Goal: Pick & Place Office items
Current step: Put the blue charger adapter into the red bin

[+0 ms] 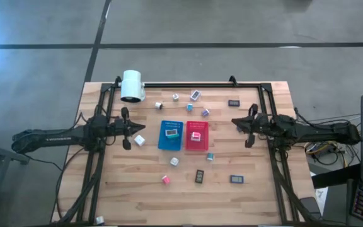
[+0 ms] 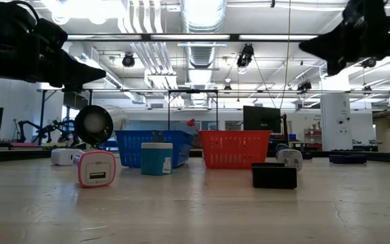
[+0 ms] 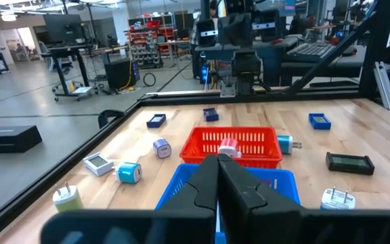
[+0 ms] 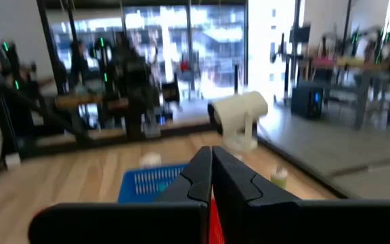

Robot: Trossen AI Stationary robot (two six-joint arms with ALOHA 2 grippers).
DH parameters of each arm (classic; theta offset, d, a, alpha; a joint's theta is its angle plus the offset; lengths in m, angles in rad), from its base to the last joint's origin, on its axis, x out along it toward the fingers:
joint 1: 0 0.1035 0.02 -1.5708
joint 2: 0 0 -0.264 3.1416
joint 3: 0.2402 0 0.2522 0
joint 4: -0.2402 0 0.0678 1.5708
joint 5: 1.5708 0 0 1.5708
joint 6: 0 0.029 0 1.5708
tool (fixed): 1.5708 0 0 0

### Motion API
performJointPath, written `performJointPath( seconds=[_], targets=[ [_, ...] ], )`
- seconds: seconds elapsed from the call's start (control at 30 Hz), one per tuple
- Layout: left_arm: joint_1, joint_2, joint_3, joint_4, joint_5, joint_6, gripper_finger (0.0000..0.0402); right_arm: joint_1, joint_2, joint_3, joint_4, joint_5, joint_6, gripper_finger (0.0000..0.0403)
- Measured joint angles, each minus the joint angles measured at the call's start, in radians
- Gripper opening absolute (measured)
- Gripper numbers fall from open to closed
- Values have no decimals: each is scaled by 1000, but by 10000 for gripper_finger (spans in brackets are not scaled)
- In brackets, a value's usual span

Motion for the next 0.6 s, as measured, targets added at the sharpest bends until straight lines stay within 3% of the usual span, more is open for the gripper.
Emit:
performJointPath(
  seconds=[0.17,0.27,0.47,0.6],
  targets=[
    [0,0,0,0,0,-7,12,0,200,94,-132,-6,39,8],
    [0,0,0,0,0,-7,11,0,319,156,-211,-60,66,8],
    [0,0,0,0,0,-7,8,19,551,280,-275,-76,64,9],
    [0,0,0,0,0,-7,12,38,685,380,-339,-183,33,35]
  ],
)
